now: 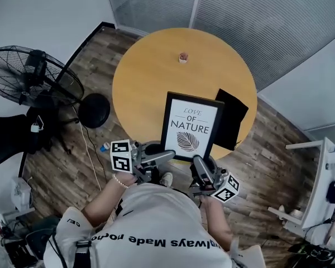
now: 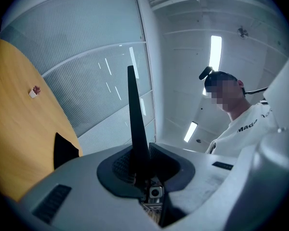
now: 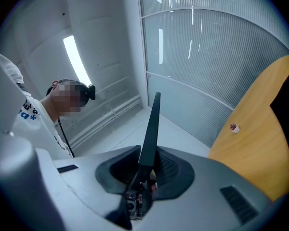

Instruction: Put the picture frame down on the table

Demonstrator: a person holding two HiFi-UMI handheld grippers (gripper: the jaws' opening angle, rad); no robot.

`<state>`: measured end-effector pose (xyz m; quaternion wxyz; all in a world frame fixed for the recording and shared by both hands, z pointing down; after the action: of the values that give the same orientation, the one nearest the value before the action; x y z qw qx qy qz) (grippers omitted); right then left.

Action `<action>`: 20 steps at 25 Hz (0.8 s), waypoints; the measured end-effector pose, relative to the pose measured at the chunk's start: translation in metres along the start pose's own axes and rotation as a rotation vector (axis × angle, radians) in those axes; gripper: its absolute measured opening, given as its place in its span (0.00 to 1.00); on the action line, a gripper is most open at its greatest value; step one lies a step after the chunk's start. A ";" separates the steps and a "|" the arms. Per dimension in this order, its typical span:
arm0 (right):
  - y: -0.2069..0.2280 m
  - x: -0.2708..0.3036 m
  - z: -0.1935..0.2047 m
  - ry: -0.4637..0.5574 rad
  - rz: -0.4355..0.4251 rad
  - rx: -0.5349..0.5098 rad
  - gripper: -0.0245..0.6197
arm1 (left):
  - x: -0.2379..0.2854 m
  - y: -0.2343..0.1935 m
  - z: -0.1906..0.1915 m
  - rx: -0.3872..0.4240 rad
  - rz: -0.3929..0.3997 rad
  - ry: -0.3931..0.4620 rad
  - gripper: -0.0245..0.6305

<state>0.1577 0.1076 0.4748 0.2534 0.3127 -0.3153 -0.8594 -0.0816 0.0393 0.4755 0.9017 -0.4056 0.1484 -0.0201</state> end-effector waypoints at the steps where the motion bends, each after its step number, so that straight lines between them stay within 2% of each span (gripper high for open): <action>1: 0.003 0.005 -0.001 0.001 0.002 -0.001 0.17 | -0.001 -0.004 -0.005 -0.001 0.002 0.000 0.14; 11: 0.037 0.055 -0.010 0.001 0.031 -0.017 0.17 | -0.008 -0.047 -0.054 -0.012 0.016 -0.009 0.14; 17: 0.078 0.111 -0.004 -0.001 0.069 -0.008 0.17 | -0.032 -0.099 -0.100 -0.043 0.028 -0.012 0.14; 20: 0.080 0.116 -0.001 0.001 0.078 -0.014 0.17 | -0.035 -0.103 -0.104 -0.048 0.029 -0.018 0.14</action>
<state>0.0989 -0.0202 0.4857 0.2890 0.2990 -0.3212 -0.8508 -0.1363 -0.1001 0.4952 0.8932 -0.4251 0.1463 0.0001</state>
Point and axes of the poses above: the fingertips, and each gripper's own axes: x forward along the fingers, y to its right, z out of its underside, the point moved 10 cm from there along -x, backward along the fingers, and after that the axes turned 2 degrees about -z, right-handed, at the moved point
